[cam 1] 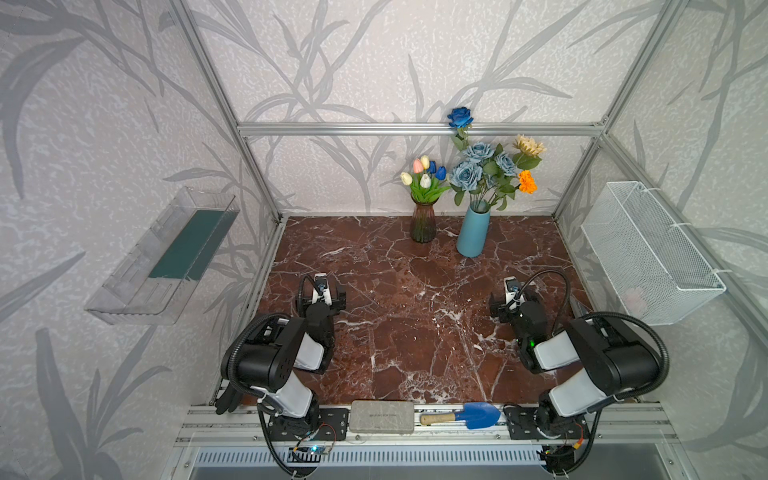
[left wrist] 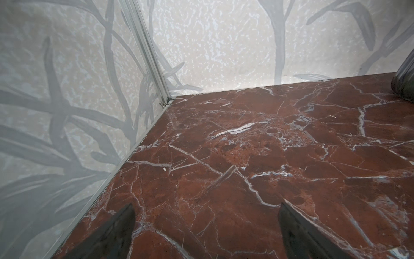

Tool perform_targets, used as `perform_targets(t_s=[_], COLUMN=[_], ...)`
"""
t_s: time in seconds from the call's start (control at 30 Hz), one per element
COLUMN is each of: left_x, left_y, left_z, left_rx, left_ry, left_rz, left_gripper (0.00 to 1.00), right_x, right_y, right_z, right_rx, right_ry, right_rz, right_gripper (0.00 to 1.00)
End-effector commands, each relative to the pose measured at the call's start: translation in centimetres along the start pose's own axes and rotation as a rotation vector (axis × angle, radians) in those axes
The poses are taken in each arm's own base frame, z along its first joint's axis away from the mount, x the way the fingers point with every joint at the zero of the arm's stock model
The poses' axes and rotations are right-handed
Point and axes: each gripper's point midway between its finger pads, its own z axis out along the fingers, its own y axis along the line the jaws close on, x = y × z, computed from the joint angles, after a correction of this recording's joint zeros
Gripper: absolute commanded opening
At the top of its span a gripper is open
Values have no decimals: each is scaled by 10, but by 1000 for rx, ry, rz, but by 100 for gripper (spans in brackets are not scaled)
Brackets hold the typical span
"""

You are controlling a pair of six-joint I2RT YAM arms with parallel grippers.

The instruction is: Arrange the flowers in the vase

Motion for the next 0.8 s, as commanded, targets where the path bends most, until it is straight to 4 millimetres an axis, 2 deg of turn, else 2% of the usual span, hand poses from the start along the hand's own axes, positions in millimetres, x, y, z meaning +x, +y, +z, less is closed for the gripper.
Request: perform_targets(t_s=[0.0, 0.07, 0.13, 0.17, 0.77], left_x=[-8, -3, 3, 4, 2], left_y=[4, 10, 18, 19, 17], left_z=[15, 33, 42, 42, 42], left_rx=[-12, -36, -4, 3, 11], left_ry=[11, 105, 172, 177, 154], left_rz=[-62, -84, -154, -160, -144], left_gripper=[100, 100, 99, 100, 100], right_x=[-37, -32, -34, -33, -34], right_y=[-17, -14, 1, -6, -7], right_z=[8, 18, 37, 38, 39], right_rx=[47, 30, -61, -84, -97], right_ry=[-143, -68, 19, 31, 14], right_rz=[104, 97, 68, 120, 127], right_gripper=[99, 99, 99, 99, 99])
